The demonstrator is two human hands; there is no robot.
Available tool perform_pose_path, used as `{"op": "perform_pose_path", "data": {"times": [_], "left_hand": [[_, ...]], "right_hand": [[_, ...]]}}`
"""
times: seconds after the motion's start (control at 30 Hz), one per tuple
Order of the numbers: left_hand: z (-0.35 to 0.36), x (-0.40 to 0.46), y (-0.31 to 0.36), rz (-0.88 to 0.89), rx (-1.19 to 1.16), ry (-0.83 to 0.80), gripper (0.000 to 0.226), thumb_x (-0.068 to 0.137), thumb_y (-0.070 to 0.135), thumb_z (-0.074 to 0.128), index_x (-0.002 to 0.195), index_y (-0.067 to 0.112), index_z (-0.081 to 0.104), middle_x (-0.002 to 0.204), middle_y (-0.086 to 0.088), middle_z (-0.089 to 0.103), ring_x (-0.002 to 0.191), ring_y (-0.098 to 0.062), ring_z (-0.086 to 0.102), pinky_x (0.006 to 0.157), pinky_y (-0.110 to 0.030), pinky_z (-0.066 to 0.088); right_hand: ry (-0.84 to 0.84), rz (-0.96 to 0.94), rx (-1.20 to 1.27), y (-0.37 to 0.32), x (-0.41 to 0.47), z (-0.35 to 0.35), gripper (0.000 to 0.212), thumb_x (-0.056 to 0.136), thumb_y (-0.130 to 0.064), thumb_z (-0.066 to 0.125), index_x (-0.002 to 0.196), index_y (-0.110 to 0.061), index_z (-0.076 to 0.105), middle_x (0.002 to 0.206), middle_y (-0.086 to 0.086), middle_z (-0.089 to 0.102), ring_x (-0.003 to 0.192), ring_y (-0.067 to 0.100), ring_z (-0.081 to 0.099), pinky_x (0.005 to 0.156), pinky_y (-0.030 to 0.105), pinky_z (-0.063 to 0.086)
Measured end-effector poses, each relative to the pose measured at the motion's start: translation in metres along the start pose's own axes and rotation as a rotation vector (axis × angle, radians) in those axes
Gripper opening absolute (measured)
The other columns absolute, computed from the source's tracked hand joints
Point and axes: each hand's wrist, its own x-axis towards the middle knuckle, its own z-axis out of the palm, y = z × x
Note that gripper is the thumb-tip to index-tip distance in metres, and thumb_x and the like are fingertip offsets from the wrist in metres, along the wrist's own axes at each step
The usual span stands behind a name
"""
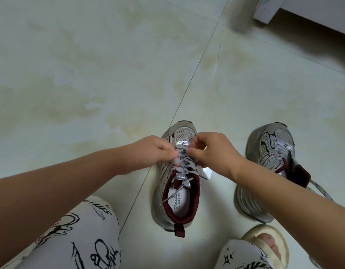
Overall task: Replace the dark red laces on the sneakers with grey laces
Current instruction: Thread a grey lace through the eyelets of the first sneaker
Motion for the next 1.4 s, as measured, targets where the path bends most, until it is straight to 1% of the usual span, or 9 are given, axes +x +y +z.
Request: {"op": "perform_pose_path", "data": {"times": [0.2, 0.3, 0.43, 0.6, 0.77, 0.93, 1.2, 1.3, 1.4], "left_hand": [[0.010, 0.011, 0.000, 0.018, 0.092, 0.274, 0.016, 0.087, 0.012, 0.061, 0.073, 0.019, 0.062, 0.067, 0.002, 0.064, 0.059, -0.006, 0.056, 0.065, -0.021, 0.049], [0.014, 0.016, 0.002, 0.058, 0.401, 0.342, 0.008, 0.080, 0.018, 0.069, 0.073, 0.019, 0.066, 0.061, 0.011, 0.058, 0.057, -0.003, 0.052, 0.061, -0.019, 0.042], [0.021, 0.018, 0.010, 0.126, 0.700, 0.315, 0.008, 0.086, 0.021, 0.060, 0.087, 0.017, 0.066, 0.083, 0.004, 0.066, 0.077, -0.011, 0.055, 0.070, -0.023, 0.040], [0.026, 0.023, 0.018, 0.128, 0.898, 0.261, 0.011, 0.089, 0.017, 0.048, 0.088, 0.017, 0.059, 0.092, -0.001, 0.064, 0.080, -0.017, 0.051, 0.069, -0.027, 0.037], [0.024, 0.021, 0.014, 0.092, 0.757, 0.238, 0.010, 0.087, 0.007, 0.045, 0.080, 0.006, 0.052, 0.079, -0.013, 0.052, 0.071, -0.023, 0.044, 0.061, -0.030, 0.031], [0.022, 0.008, 0.001, 0.161, 0.585, 0.258, 0.012, 0.089, 0.009, 0.043, 0.077, 0.011, 0.041, 0.074, 0.002, 0.037, 0.070, -0.021, 0.041, 0.064, -0.033, 0.031], [0.023, 0.011, -0.003, 0.231, 0.561, 0.308, 0.014, 0.087, 0.009, 0.049, 0.076, 0.016, 0.044, 0.078, 0.006, 0.042, 0.070, -0.017, 0.044, 0.067, -0.029, 0.036], [0.024, 0.010, -0.008, 0.232, 0.545, 0.327, 0.014, 0.084, 0.007, 0.052, 0.075, 0.016, 0.045, 0.083, -0.002, 0.051, 0.073, -0.019, 0.048, 0.067, -0.031, 0.038], [0.023, 0.010, -0.014, 0.216, 0.511, 0.335, 0.019, 0.083, 0.008, 0.053, 0.071, 0.020, 0.044, 0.082, 0.000, 0.052, 0.071, -0.014, 0.046, 0.064, -0.023, 0.035]], "right_hand": [[0.014, -0.119, -0.471, -0.013, 0.003, 0.003, 0.012, 0.089, -0.014, 0.046, 0.088, -0.011, 0.058, 0.093, 0.011, 0.065, 0.088, 0.029, 0.057, 0.069, 0.032, 0.038], [0.016, -0.115, -0.383, -0.008, 0.001, 0.002, 0.011, 0.089, -0.013, 0.046, 0.087, -0.010, 0.056, 0.087, 0.011, 0.064, 0.085, 0.029, 0.057, 0.070, 0.034, 0.041], [0.099, -0.123, -0.177, 0.004, 0.001, 0.005, 0.010, 0.088, -0.012, 0.051, 0.080, -0.014, 0.055, 0.068, 0.000, 0.058, 0.072, 0.026, 0.058, 0.069, 0.036, 0.047], [0.122, -0.134, -0.123, 0.006, 0.002, 0.008, 0.013, 0.084, -0.007, 0.055, 0.075, -0.017, 0.056, 0.063, -0.005, 0.053, 0.064, 0.018, 0.051, 0.067, 0.033, 0.046], [0.078, -0.046, -0.050, 0.012, 0.000, 0.008, 0.011, 0.080, -0.007, 0.055, 0.073, -0.015, 0.057, 0.066, -0.002, 0.058, 0.067, 0.022, 0.054, 0.070, 0.036, 0.048], [0.081, -0.049, 0.047, 0.010, -0.007, 0.003, 0.017, 0.081, -0.012, 0.062, 0.068, -0.022, 0.055, 0.070, -0.007, 0.060, 0.064, 0.014, 0.055, 0.066, 0.029, 0.046], [-0.043, -0.133, -0.554, -0.021, -0.010, 0.006, 0.010, 0.084, -0.016, 0.051, 0.076, -0.011, 0.053, 0.075, 0.006, 0.056, 0.072, 0.027, 0.050, 0.051, 0.026, 0.032], [-0.041, -0.121, -0.664, -0.024, -0.005, 0.012, 0.029, 0.086, -0.009, 0.044, 0.062, -0.016, 0.029, 0.063, 0.002, 0.035, 0.059, 0.024, 0.035, 0.044, 0.024, 0.018], [-0.007, -0.134, -0.559, -0.014, -0.008, 0.012, 0.019, 0.089, -0.012, 0.042, 0.072, -0.014, 0.034, 0.075, 0.001, 0.040, 0.067, 0.024, 0.038, 0.052, 0.031, 0.023]]}}
